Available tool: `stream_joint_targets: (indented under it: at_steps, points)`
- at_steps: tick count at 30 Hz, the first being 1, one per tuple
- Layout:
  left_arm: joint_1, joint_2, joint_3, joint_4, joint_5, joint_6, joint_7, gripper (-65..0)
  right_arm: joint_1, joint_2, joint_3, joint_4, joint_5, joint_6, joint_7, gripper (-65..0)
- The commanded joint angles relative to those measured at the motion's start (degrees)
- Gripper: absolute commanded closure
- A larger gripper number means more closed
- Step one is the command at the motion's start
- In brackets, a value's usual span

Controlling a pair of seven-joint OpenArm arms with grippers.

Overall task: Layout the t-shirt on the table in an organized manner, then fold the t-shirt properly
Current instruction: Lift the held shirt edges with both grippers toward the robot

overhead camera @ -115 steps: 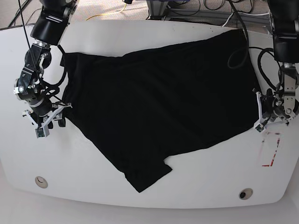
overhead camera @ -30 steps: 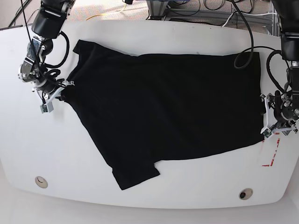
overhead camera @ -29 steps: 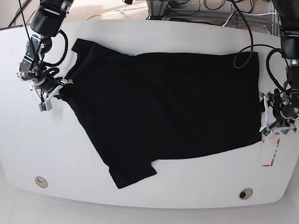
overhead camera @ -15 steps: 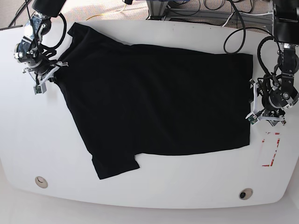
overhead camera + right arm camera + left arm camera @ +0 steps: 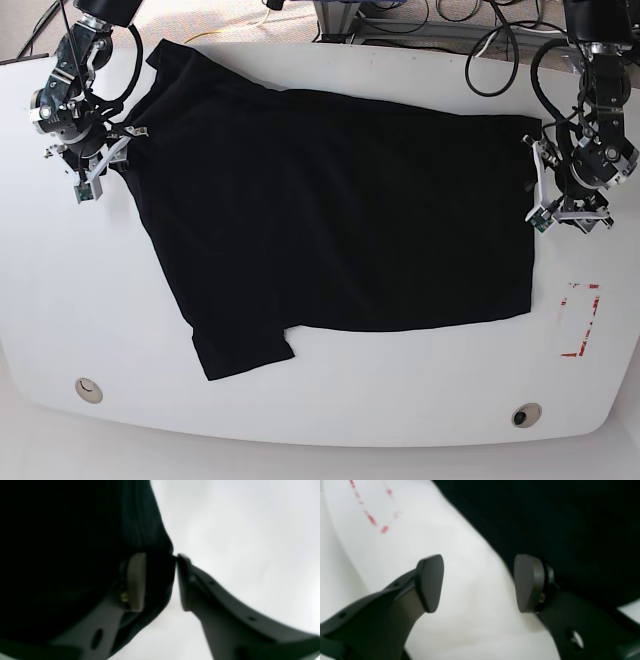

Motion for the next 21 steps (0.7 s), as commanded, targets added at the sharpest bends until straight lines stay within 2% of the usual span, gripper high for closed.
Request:
stream_joint_targets:
  at_steps: [1,4,7,13,21]
  points:
    - [1.9,0.3,-1.8,2.4,-0.1,0.2,-0.3,-40.8,0.3,1.0,0.4,3.5,0.9,0.1,0.5,-34.6]
    - [4.8,1.6,-4.0,3.7,-1.3,0.2,-0.3,-40.8,0.2,1.0,0.4,5.4,1.0,0.1,0.5,-40.4]
    - [7.8,2.3,-7.4,4.2,-4.9,0.2,-0.3,-40.8,0.2,0.9,0.2,6.6,1.1,0.1,0.5,-43.1]
    - [11.7,2.8,-13.3,4.0,-11.4,0.2,-0.3,-40.8,0.4,-0.1,0.1,6.8,1.0,0.3,0.5,-43.1]
    - [13.0,3.0,-14.6,3.7,-12.7,0.2,-0.3,-40.8,0.3,-0.5,0.1,6.8,1.1,0.4,0.5,-43.1]
